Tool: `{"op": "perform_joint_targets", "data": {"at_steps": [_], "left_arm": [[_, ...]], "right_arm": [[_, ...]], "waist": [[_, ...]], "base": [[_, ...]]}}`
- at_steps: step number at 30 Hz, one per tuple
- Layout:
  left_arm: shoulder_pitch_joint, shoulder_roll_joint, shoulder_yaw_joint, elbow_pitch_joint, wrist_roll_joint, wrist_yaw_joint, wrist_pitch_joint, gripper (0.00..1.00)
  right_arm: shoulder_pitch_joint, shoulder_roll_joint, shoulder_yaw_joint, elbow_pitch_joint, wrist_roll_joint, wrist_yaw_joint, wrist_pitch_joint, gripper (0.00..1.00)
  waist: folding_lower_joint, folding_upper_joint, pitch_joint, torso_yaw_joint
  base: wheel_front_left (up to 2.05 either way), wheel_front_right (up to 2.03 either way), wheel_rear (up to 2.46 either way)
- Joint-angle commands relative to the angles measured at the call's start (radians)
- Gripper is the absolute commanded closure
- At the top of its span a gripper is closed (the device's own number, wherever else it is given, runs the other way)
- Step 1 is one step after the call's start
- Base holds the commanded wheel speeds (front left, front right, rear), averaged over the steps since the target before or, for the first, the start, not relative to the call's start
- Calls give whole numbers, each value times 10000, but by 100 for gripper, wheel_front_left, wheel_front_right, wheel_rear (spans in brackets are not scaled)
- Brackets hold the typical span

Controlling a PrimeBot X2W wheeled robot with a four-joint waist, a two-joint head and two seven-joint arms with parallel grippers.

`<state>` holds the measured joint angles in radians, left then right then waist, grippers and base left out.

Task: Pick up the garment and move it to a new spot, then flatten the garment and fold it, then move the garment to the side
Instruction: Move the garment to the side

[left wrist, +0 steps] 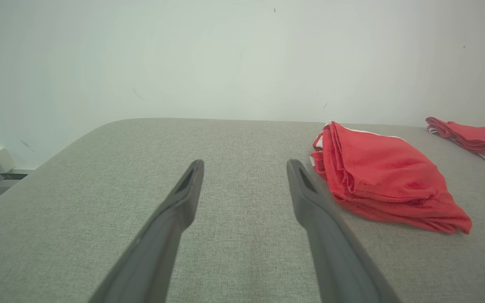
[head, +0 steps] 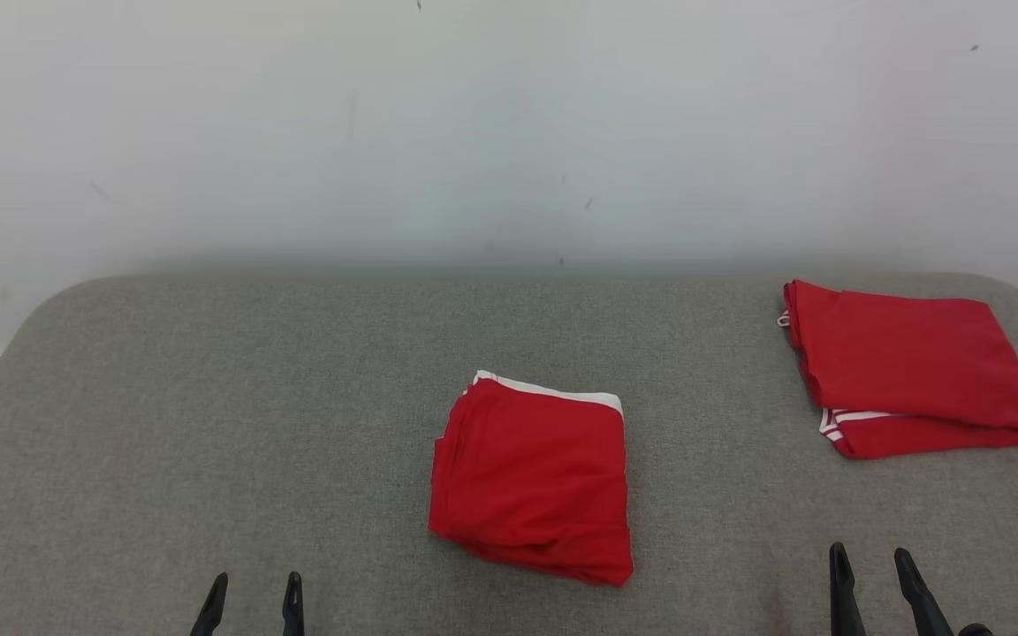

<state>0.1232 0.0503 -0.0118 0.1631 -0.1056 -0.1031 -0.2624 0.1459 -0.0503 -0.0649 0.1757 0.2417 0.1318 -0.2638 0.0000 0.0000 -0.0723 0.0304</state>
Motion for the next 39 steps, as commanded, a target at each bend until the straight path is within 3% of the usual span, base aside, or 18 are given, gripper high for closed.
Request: {"op": "perform_joint_targets", "data": {"at_steps": [1,39], "left_arm": [[136,1,-18,-48,131,-10,-29,0],[-8,3,120,14,299,-161,-29,0]], "right_arm": [[4,-3,-31,-44,40,-21,-4,0],[-126,-2,2,127,-16,-21,-4,0]], "waist": [[0,0,21,4],[0,0,148,152]], "base": [[0,0,0],[0,0,0]]}}
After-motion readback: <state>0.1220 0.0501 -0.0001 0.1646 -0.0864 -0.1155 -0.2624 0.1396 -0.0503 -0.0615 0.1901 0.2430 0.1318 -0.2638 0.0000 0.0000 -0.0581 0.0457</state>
